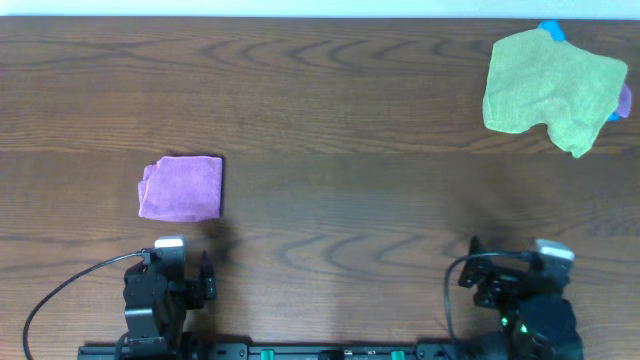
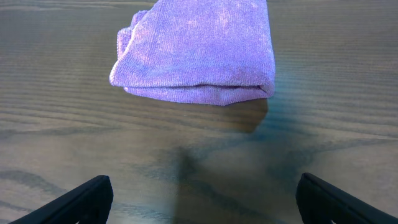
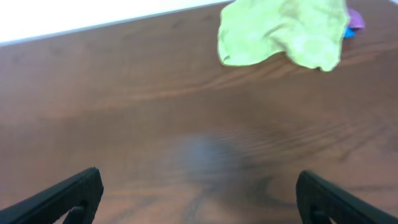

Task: Fold the cloth

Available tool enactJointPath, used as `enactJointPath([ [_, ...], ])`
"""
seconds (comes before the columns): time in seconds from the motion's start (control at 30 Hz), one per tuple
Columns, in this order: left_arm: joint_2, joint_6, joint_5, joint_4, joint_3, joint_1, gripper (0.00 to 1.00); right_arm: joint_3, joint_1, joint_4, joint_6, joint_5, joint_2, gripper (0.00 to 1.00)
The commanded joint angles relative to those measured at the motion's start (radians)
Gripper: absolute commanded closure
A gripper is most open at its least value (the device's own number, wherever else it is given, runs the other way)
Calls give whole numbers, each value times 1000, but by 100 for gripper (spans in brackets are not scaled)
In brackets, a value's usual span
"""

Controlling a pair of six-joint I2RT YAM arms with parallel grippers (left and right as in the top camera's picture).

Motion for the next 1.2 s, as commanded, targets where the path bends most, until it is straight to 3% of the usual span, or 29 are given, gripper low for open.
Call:
enactJointPath([
  [0.0, -7, 0, -17, -30, -29, -4, 5, -64, -48, 29, -245, -143, -8, 1],
  [0.37, -6, 0, -18, -30, -29, -4, 5, -182, -194, -8, -418, -323, -58, 1],
  [0.9, -6, 0, -18, -30, -29, -4, 5, -268, -202, 17, -422, -309, -58, 1],
  [1.03, -6, 0, -17, -30, -29, -4, 5, -268, -202, 18, -294, -229, -58, 1],
  [1.17, -7, 0, -17, -30, -29, -4, 5, -268, -202, 17, -282, -223, -57, 1],
])
